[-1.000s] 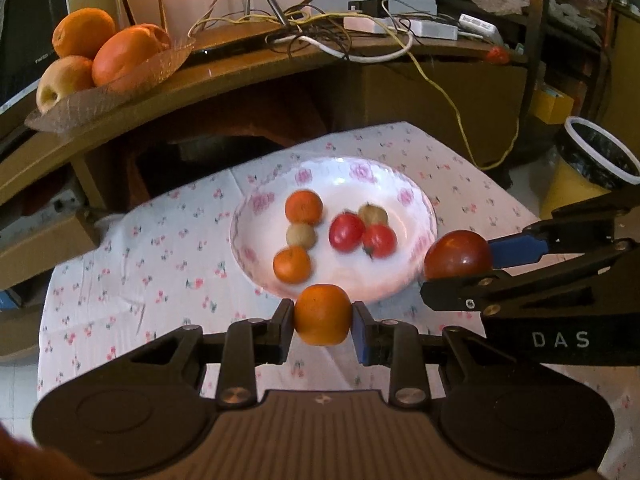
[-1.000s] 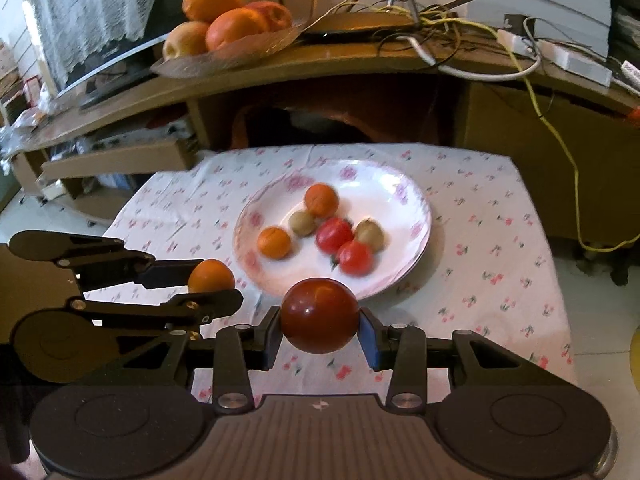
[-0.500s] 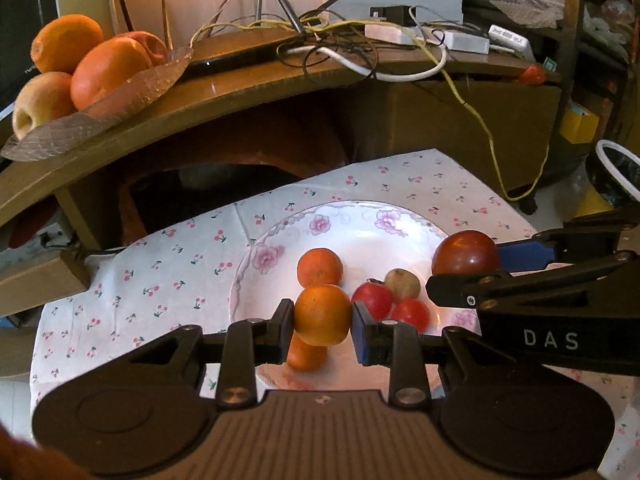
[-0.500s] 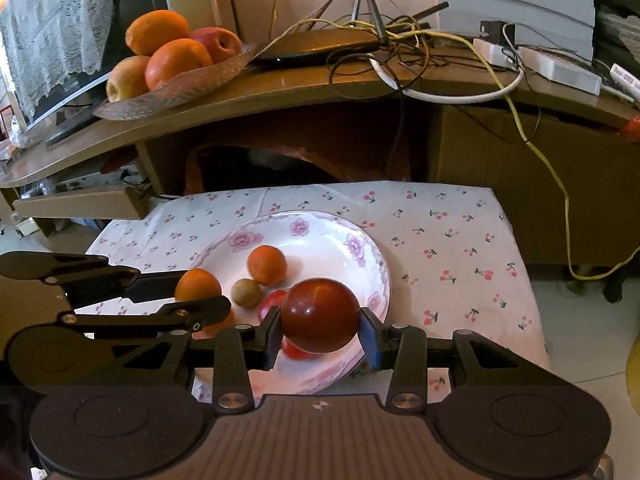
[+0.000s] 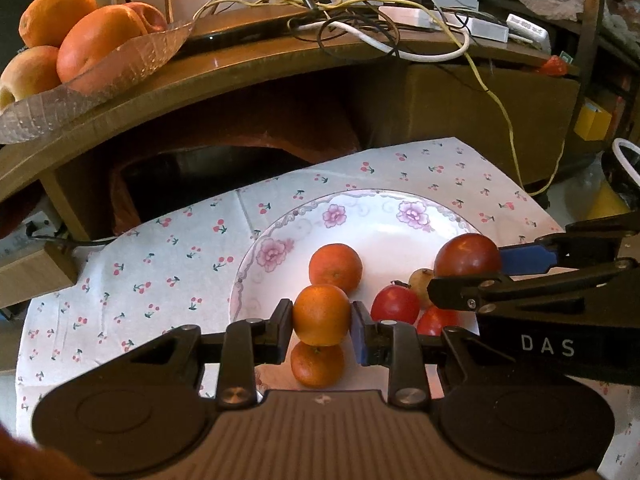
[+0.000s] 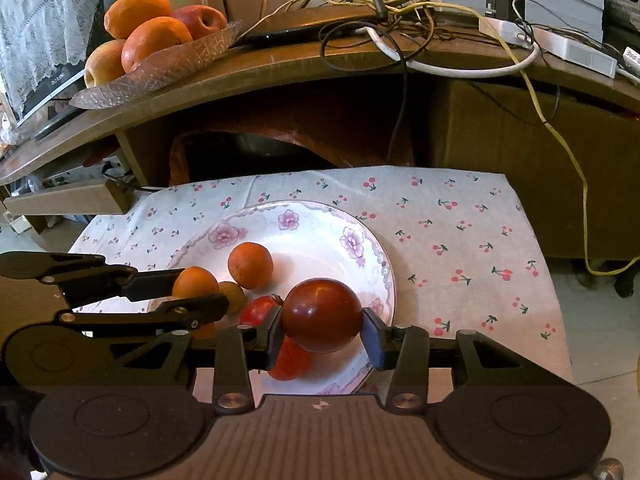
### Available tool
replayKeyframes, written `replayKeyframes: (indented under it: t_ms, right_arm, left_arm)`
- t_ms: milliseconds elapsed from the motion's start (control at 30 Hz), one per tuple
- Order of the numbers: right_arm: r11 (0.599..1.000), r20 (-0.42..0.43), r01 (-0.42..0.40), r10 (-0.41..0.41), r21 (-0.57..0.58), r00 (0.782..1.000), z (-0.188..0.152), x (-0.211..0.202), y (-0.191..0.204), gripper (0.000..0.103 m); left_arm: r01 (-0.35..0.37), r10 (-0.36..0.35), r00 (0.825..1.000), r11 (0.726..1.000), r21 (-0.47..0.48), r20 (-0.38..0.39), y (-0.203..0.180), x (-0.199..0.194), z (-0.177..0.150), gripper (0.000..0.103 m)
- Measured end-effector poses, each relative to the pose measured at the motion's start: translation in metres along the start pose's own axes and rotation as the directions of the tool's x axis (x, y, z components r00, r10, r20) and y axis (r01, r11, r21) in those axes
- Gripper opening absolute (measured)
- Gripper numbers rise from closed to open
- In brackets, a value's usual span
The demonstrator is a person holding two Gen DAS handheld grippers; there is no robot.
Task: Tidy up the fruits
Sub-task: 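Lower and open left tool releasing the orange while right tool releases the large tomato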
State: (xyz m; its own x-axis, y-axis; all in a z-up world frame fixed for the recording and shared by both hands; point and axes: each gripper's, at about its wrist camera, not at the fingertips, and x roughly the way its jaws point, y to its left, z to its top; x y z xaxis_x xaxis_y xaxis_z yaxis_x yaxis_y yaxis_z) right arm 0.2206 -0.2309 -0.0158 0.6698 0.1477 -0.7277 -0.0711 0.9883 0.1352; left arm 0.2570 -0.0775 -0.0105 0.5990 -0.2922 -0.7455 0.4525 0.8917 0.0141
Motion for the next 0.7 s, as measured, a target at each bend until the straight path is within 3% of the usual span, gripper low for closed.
replayKeyframes:
  t_ms: [700]
  right_arm:
    - [1.000,0.036,-0.004,0.003,0.017,0.999,0.0023,-0.0069,-0.0024,0.049]
  left_arm:
    - [0.009,-0.008,1.000,0.999,-0.051,0.022,0.0070,-0.0039,0.0029,0.044]
